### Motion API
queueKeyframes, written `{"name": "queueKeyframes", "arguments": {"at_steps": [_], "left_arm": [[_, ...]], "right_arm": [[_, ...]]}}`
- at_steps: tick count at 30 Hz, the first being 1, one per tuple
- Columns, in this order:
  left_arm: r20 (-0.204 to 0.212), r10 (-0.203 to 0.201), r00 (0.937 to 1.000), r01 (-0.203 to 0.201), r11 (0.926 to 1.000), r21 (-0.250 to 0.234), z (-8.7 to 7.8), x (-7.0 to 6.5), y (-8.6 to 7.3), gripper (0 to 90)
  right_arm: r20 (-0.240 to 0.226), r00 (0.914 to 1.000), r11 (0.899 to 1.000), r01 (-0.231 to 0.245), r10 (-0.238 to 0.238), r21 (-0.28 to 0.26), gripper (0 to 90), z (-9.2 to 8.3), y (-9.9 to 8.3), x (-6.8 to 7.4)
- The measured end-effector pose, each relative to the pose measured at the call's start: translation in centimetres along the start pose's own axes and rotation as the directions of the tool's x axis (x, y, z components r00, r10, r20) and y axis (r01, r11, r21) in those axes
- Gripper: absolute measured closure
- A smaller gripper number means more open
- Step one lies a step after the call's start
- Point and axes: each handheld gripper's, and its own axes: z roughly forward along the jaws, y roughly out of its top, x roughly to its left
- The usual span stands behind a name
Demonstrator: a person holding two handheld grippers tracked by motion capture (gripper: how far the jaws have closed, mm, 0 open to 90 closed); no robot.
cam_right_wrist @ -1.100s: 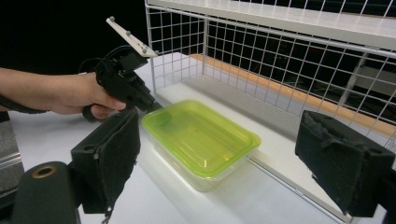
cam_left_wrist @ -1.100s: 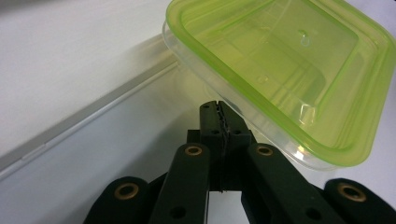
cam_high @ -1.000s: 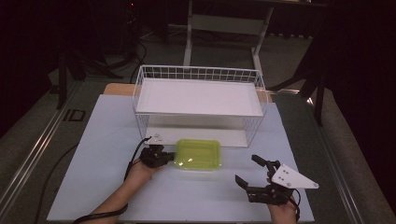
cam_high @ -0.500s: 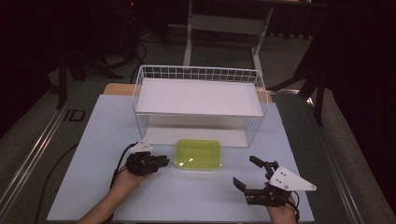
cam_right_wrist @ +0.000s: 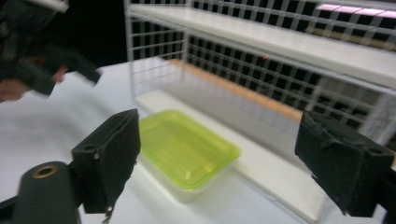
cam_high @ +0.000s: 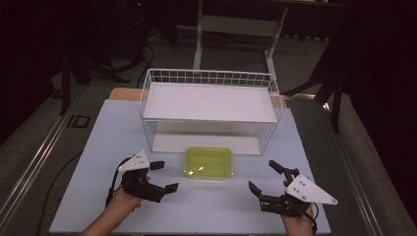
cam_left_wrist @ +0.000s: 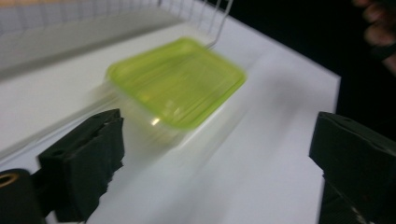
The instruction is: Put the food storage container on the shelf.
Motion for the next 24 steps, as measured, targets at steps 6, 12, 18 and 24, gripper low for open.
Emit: {"name": "queueKeyframes", "arguments": {"at_steps": [6, 12, 18, 24], "left_arm": [[0.001, 0.026, 0.9997, -0.026, 0.9997, -0.005, 0.7, -0.5, 1.8, 3.7], [0.006, -0.004, 1.0000, 0.004, 0.9997, -0.022, 1.9, -0.1, 2.9, 3.7], [0.015, -0.061, 0.9980, 0.061, 0.9981, -0.007, 3.7, 1.1, 3.9, 4.6], [-0.003, -0.100, 0.9950, 0.100, 0.9942, 0.041, 5.4, 2.2, 4.4, 4.6]], "right_arm": [[-0.104, 0.9906, 0.993, -0.080, 0.089, 0.083, 19.1, 1.7, 0.1, 0.2], [-0.045, 0.9954, 0.984, -0.077, 0.085, 0.163, 13.9, 4.1, 0.6, -0.1], [-0.022, 0.9896, 0.968, -0.134, 0.142, 0.213, 12.5, 6.5, 0.8, -1.2], [-0.009, 0.9772, 0.943, -0.202, 0.212, 0.265, 12.4, 8.7, -0.1, -1.8]]}}
